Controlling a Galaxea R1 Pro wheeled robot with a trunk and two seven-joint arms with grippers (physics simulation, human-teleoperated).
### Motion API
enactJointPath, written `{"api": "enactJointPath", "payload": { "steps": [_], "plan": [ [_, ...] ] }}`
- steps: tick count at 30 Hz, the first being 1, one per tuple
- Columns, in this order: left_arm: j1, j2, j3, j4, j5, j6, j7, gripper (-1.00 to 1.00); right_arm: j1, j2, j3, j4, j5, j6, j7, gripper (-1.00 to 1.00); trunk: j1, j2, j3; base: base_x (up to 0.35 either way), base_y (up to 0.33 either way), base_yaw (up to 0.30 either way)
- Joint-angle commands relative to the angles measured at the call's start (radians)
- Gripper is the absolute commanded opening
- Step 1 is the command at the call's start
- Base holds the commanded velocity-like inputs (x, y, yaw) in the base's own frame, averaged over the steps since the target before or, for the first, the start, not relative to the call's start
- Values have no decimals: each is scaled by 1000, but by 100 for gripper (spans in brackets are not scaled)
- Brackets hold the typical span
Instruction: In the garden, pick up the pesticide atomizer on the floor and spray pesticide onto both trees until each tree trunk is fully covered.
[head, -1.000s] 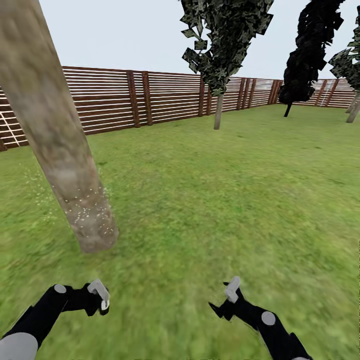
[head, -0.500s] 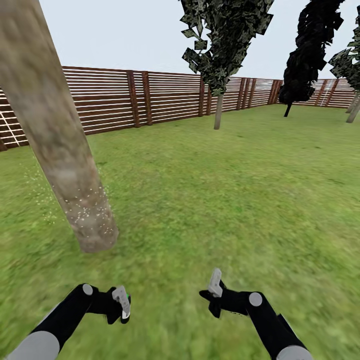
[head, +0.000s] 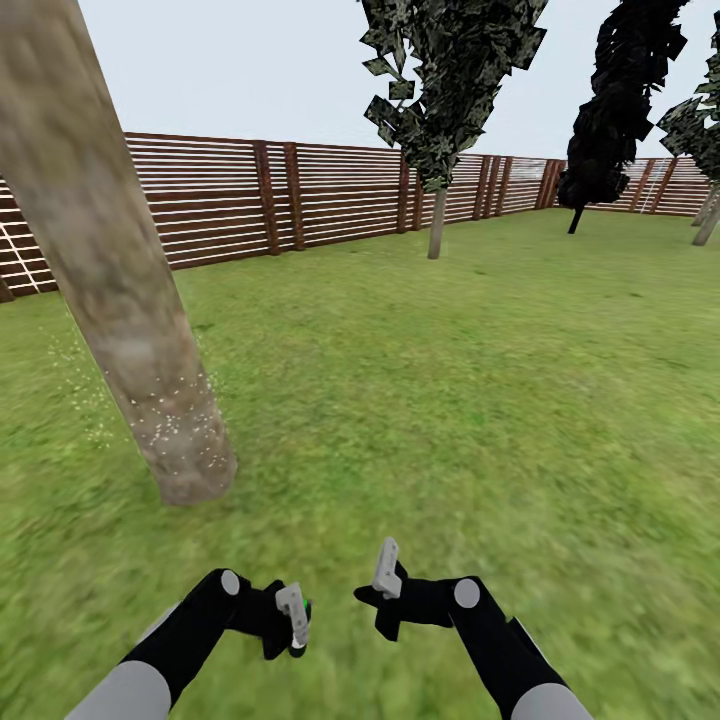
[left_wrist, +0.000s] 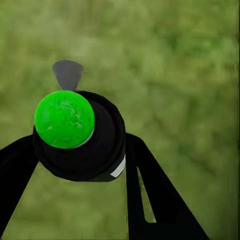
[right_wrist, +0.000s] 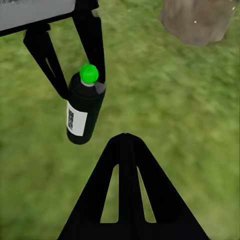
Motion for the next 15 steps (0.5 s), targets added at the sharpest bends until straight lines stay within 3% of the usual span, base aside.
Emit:
{"api": "enactJointPath", "payload": {
  "steps": [1, 5, 8, 15],
  "plan": [
    [0, -4, 0, -1, -1, -1, 0, -100, 0, 0, 0, 0, 0, 0, 0, -100, 0, 0, 0, 0, 0, 0],
    [0, -25, -3, -19, -1, -3, -3, -100, 0, 0, 0, -1, 1, 0, 0, -100, 0, 0, 0, 0, 0, 0],
    [-2, -38, -60, -22, 0, -4, -2, -100, 0, 0, 0, -1, 2, 0, 0, -100, 0, 0, 0, 0, 0, 0],
    [-17, -65, -71, -23, 1, -5, -2, -100, 0, 0, -1, 0, 2, -1, 0, -100, 0, 0, 0, 0, 0, 0]
  ]
}}
